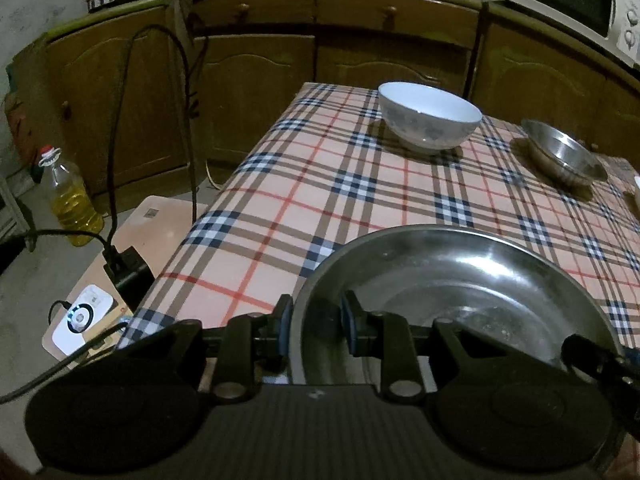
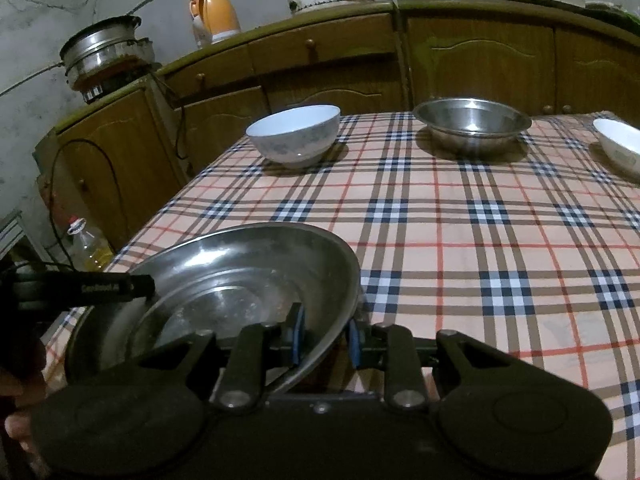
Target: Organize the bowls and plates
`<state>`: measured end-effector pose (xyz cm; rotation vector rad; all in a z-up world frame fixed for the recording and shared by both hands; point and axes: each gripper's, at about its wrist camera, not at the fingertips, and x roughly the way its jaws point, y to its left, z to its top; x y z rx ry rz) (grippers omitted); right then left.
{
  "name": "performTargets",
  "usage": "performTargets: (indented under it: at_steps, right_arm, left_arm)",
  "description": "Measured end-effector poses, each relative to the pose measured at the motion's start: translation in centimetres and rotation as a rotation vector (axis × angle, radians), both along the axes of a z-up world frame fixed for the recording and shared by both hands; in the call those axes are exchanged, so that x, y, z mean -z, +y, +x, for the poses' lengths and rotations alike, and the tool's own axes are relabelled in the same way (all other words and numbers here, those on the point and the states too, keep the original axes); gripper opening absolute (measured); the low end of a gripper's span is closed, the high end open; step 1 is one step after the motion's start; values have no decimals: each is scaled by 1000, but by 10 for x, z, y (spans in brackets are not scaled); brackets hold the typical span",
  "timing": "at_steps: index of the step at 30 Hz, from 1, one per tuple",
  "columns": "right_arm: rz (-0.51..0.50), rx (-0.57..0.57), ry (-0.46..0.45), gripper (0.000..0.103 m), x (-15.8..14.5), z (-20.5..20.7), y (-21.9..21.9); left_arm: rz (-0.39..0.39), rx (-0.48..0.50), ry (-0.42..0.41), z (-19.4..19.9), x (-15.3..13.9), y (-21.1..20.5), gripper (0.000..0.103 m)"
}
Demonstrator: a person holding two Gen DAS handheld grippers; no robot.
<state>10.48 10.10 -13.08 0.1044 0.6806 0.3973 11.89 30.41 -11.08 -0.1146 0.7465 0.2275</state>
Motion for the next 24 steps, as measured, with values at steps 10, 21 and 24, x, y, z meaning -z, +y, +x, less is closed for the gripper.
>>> performTargets:
  at_steps: [10, 21, 24]
  right_arm:
    - [27, 24, -21, 30, -7, 1, -22]
    - [2, 53, -113, 48, -40, 20, -77]
    - [-26, 65, -149, 51, -51, 28, -97]
  left_arm:
    - [28, -29, -8, -5, -2, -3, 26]
    - [34, -10, -80, -11, -41, -35, 27]
    - [18, 36, -104, -4, -55, -63, 28]
